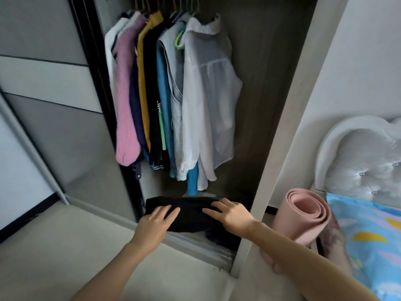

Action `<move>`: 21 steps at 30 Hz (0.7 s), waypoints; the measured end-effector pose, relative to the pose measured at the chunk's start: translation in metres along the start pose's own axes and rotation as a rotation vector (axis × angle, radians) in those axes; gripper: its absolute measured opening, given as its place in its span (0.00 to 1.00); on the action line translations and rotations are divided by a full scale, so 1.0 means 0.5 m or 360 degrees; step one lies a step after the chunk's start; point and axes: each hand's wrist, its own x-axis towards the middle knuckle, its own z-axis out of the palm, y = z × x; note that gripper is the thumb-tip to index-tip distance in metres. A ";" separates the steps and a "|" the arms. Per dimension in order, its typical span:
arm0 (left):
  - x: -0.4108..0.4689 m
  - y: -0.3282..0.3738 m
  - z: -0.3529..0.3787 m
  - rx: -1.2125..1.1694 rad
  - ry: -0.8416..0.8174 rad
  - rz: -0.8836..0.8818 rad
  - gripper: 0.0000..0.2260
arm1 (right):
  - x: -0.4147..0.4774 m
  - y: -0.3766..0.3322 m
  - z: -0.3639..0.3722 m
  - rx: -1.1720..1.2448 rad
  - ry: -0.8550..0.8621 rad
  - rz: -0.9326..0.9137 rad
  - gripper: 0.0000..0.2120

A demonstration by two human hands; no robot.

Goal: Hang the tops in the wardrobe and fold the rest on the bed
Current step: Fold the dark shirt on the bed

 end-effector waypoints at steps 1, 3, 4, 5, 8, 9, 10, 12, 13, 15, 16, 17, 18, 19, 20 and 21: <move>0.005 -0.013 0.005 0.0005 -0.0015 -0.0026 0.44 | 0.019 0.006 0.010 0.0024 -0.0013 -0.0016 0.34; 0.020 -0.041 0.022 -0.0014 -0.0053 -0.0081 0.44 | 0.059 0.021 0.040 0.0090 -0.0025 -0.0063 0.33; 0.028 -0.055 0.032 -0.0033 -0.0078 -0.0096 0.44 | 0.081 0.031 0.055 0.0114 -0.0032 -0.0094 0.33; 0.031 -0.064 0.039 -0.0040 -0.0106 -0.0115 0.45 | 0.094 0.037 0.068 0.0127 -0.0032 -0.0105 0.34; 0.062 -0.114 0.066 -0.0086 -0.0181 -0.0205 0.45 | 0.167 0.063 0.117 0.0229 -0.0052 -0.0176 0.37; 0.070 -0.128 0.074 -0.0106 -0.0221 -0.0239 0.45 | 0.185 0.069 0.133 0.0239 -0.0099 -0.0204 0.37; 0.076 -0.141 0.084 -0.0134 -0.0255 -0.0276 0.45 | 0.202 0.072 0.149 0.0252 -0.0110 -0.0228 0.38; 0.083 -0.171 0.106 -0.0142 -0.0319 -0.0335 0.46 | 0.244 0.079 0.185 0.0263 -0.0152 -0.0275 0.39; 0.082 -0.179 0.114 -0.0148 -0.0333 -0.0358 0.46 | 0.259 0.079 0.196 0.0276 -0.0151 -0.0271 0.40; 0.080 -0.201 0.132 -0.0206 -0.0376 -0.0415 0.46 | 0.291 0.065 0.211 0.0340 -0.0206 -0.0224 0.39; 0.075 -0.216 0.145 -0.0241 -0.0414 -0.0432 0.45 | 0.309 0.057 0.220 0.0360 -0.0261 -0.0227 0.38; 0.071 -0.225 0.152 -0.0263 -0.0420 -0.0443 0.45 | 0.318 0.053 0.222 0.0363 -0.0306 -0.0234 0.35; 0.068 -0.239 0.160 -0.0291 -0.0444 -0.0459 0.45 | 0.329 0.047 0.234 0.0341 -0.0337 -0.0251 0.33; 0.066 -0.261 0.171 -0.0301 -0.0476 -0.0471 0.45 | 0.343 0.038 0.249 0.0360 -0.0348 -0.0263 0.32; 0.065 -0.278 0.181 -0.0314 -0.0488 -0.0456 0.46 | 0.351 0.030 0.259 0.0419 -0.0315 -0.0238 0.33; 0.065 -0.295 0.192 -0.0337 -0.0487 -0.0431 0.46 | 0.361 0.022 0.266 0.0484 -0.0309 -0.0193 0.36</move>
